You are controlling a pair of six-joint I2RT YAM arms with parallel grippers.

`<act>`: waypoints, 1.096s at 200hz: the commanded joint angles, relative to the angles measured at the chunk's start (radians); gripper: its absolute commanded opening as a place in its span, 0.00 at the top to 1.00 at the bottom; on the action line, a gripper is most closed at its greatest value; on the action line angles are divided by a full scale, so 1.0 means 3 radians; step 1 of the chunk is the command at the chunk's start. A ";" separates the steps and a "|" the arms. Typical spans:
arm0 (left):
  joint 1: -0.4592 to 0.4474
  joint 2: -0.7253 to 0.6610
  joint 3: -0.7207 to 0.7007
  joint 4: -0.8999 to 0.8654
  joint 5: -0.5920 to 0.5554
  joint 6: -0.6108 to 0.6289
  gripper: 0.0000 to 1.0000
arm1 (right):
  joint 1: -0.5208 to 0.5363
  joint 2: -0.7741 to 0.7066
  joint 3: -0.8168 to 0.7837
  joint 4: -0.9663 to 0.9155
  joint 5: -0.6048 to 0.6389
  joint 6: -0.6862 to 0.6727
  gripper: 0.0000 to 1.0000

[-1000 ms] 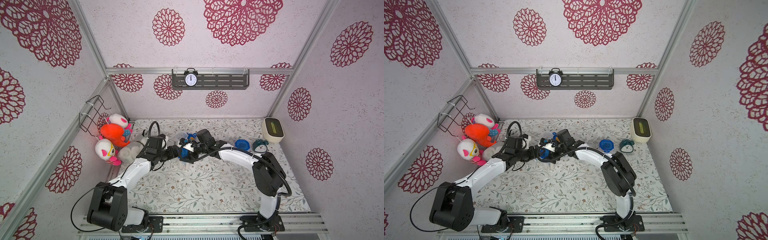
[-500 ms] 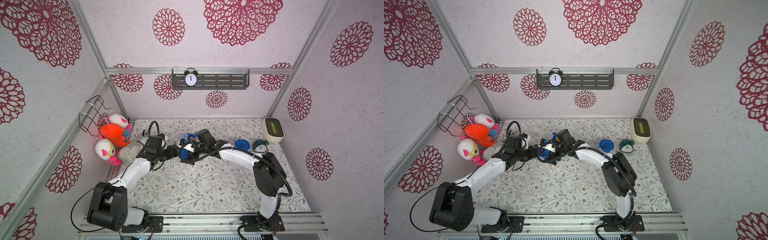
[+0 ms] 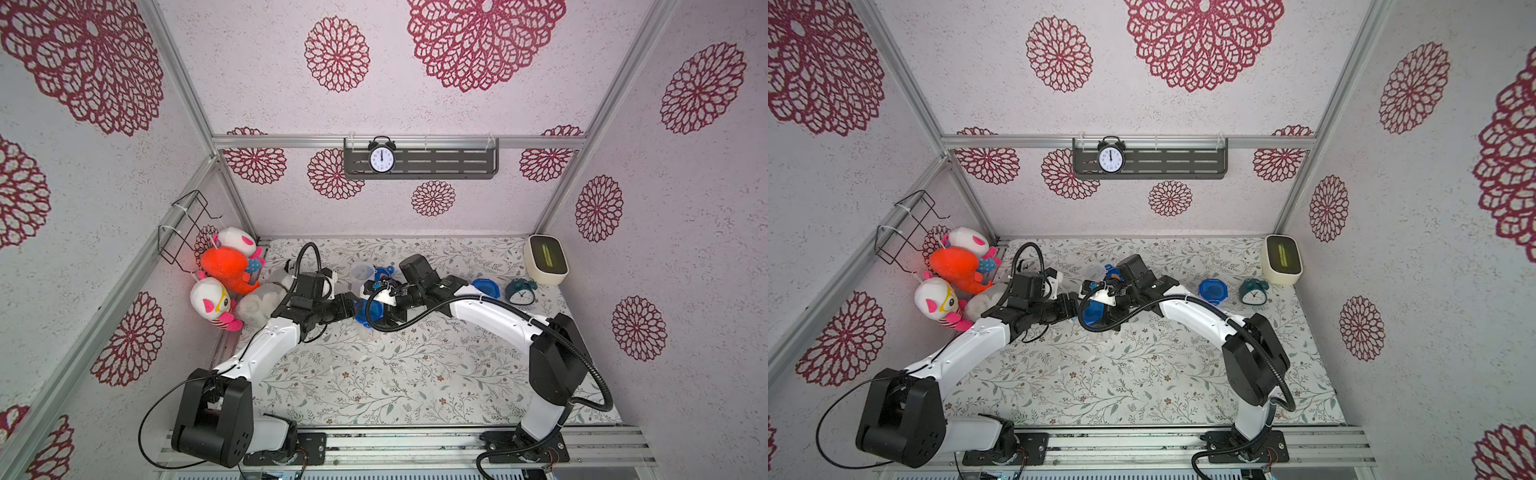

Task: Pack away toiletry kits
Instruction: Close the fastener on the container, then pick up the container from the center of the board.

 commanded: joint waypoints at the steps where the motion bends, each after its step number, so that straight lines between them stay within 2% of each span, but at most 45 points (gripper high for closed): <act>1: -0.0018 -0.0074 -0.0066 0.0003 0.0022 0.0071 0.25 | -0.0046 0.0145 0.0267 -0.0398 -0.0158 -0.0307 0.01; 58: -0.0024 0.0038 -0.0151 0.0238 0.0130 -0.0063 0.23 | -0.0081 0.0382 0.0533 -0.0486 -0.0264 -0.0274 0.01; 135: -0.0040 0.0121 -0.0117 0.0256 0.0143 -0.0070 0.24 | -0.0179 0.0792 0.1051 -0.1037 -0.0555 -0.0412 0.01; 159: -0.0040 0.0115 -0.0117 0.0244 0.0134 -0.0070 0.24 | -0.0164 0.0868 0.1068 -0.1141 -0.0616 -0.0325 0.01; 190: -0.0039 0.0112 -0.0114 0.0215 0.0126 -0.0068 0.24 | -0.0113 0.0757 0.0845 -0.0861 -0.0537 -0.0044 0.02; 219: -0.0035 0.0115 -0.0114 0.0207 0.0111 -0.0065 0.24 | -0.0085 0.0592 0.0656 -0.0552 -0.0246 0.0170 0.12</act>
